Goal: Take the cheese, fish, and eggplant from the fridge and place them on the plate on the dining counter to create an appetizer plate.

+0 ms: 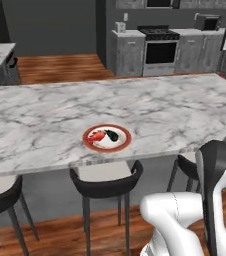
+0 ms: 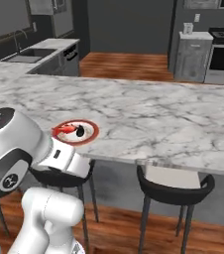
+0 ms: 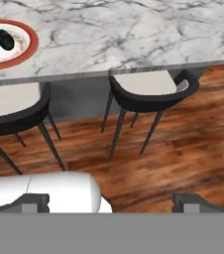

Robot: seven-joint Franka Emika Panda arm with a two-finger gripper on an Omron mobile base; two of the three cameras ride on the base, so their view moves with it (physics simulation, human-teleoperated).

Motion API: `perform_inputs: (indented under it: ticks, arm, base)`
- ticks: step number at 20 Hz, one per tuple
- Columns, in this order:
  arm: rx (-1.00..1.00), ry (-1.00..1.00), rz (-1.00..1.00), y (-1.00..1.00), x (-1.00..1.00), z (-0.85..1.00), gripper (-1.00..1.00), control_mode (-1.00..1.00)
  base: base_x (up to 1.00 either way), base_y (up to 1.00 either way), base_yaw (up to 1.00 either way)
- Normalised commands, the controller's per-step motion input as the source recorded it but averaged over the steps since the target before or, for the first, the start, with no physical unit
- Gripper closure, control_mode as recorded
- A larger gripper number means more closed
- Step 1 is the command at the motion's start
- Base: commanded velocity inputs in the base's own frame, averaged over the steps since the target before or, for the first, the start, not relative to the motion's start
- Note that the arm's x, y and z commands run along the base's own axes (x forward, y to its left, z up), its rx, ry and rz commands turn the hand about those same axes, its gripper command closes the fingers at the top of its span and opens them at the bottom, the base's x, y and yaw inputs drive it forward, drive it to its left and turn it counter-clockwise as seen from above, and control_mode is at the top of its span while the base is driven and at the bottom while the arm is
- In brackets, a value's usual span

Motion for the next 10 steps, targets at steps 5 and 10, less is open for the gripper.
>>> perform_inputs:
  ticks: [5,10]
  arm:
    - [0.00,0.00,0.00,0.00,0.00,0.00,-1.00,1.00]
    - [0.00,0.00,0.00,0.00,0.00,0.00,-1.00,1.00]
  base:
    - [0.02,-1.00,-0.13]
    - [0.06,-1.00,-0.16]
